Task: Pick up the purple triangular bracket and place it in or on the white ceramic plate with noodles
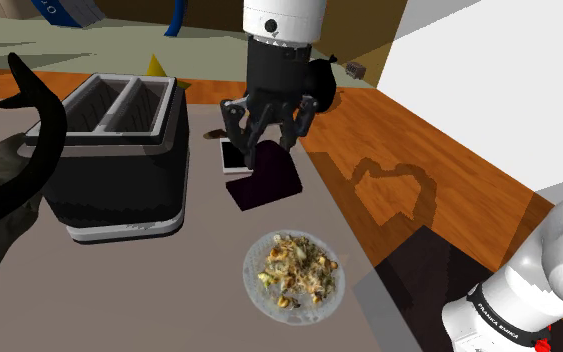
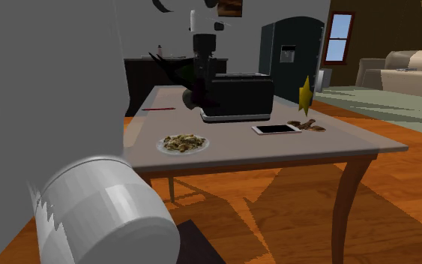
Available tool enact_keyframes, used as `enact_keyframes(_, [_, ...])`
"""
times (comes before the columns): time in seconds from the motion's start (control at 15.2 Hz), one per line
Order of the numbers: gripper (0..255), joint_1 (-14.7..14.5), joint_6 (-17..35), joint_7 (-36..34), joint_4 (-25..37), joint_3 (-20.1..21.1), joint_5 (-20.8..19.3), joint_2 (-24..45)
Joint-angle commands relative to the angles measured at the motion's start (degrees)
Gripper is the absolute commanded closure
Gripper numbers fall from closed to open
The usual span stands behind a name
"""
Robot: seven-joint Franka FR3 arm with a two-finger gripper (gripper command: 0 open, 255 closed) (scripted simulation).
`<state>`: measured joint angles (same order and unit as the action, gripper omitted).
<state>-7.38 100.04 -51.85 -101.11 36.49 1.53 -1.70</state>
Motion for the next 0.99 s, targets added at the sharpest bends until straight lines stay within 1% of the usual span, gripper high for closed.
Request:
enact_keyframes(0.0, [255,-0.1,0.0,0.7,-4.0,-0.2,3.0,-4.9])
enact_keyframes(0.2, [255,-1.2,-0.4,1.2,-9.2,-0.7,6.9,-11.7])
enact_keyframes(0.4, [255,-3.0,-1.5,1.4,-13.8,-1.3,10.5,-18.3])
enact_keyframes(0.92, [255,-3.4,4.6,1.6,-19.9,-0.5,11.0,-18.3])
